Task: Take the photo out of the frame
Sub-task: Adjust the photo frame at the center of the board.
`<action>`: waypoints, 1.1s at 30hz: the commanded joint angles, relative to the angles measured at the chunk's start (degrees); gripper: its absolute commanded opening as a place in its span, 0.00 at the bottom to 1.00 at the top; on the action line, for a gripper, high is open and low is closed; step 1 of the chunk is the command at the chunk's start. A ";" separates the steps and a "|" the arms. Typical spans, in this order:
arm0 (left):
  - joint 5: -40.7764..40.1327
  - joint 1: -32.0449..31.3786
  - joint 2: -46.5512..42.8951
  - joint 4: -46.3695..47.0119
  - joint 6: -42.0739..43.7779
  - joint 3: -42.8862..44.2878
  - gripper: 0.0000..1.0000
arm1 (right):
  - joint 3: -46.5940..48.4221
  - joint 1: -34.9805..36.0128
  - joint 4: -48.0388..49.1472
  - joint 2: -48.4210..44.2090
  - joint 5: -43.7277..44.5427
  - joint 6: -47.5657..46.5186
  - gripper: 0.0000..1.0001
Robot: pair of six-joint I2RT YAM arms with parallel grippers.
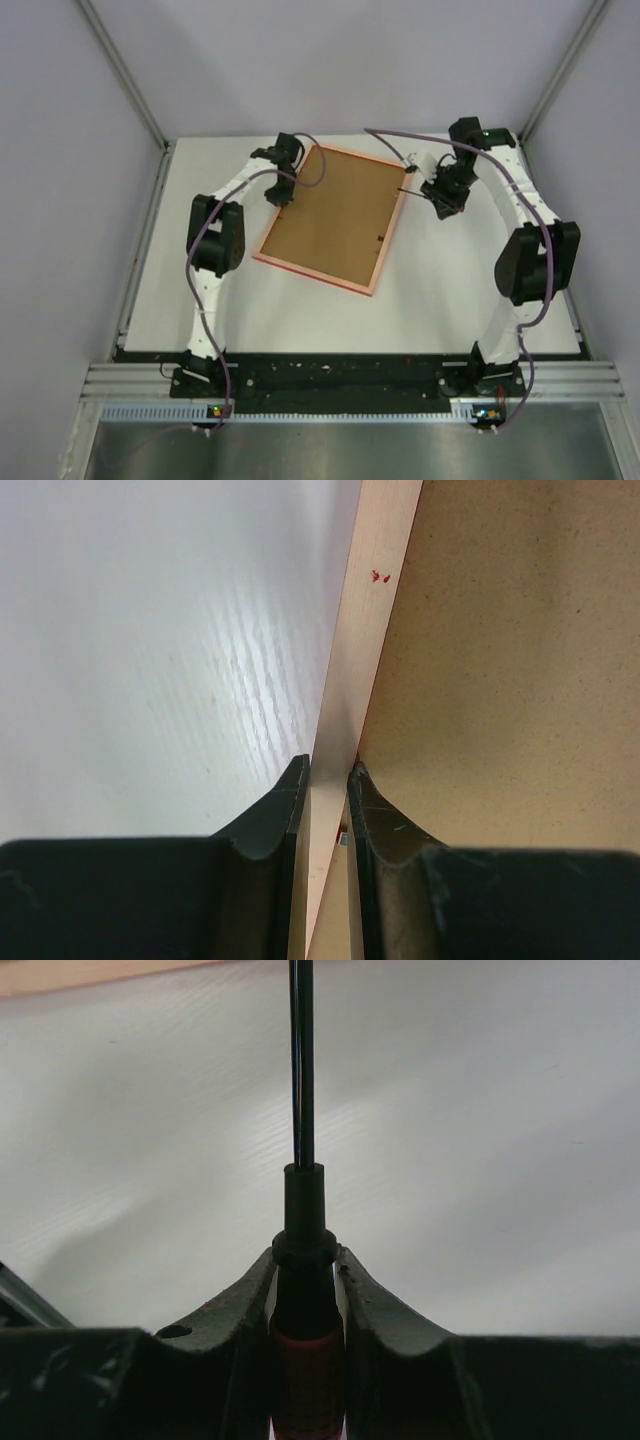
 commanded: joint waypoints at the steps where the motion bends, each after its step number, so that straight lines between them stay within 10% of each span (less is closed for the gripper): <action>1: 1.00 0.04 -3.31 -6.55 -11.64 -3.04 0.00 | -1.47 1.81 2.28 -2.23 -4.26 19.90 0.00; 9: 15.23 -0.22 -12.00 -2.61 -17.80 -17.61 0.00 | -4.63 2.42 10.19 -1.25 -9.37 35.11 0.00; 14: 20.77 -0.40 -16.31 -1.20 -19.48 -19.04 0.29 | -6.47 3.30 12.73 0.15 -12.00 41.53 0.00; 26: 20.08 1.97 -17.65 2.67 -13.25 -12.02 0.60 | -11.04 7.35 22.49 2.08 -15.43 49.62 0.00; 33: 13.06 1.97 -8.60 4.16 -6.92 -1.56 0.63 | -14.30 7.35 28.38 4.99 0.55 55.25 0.00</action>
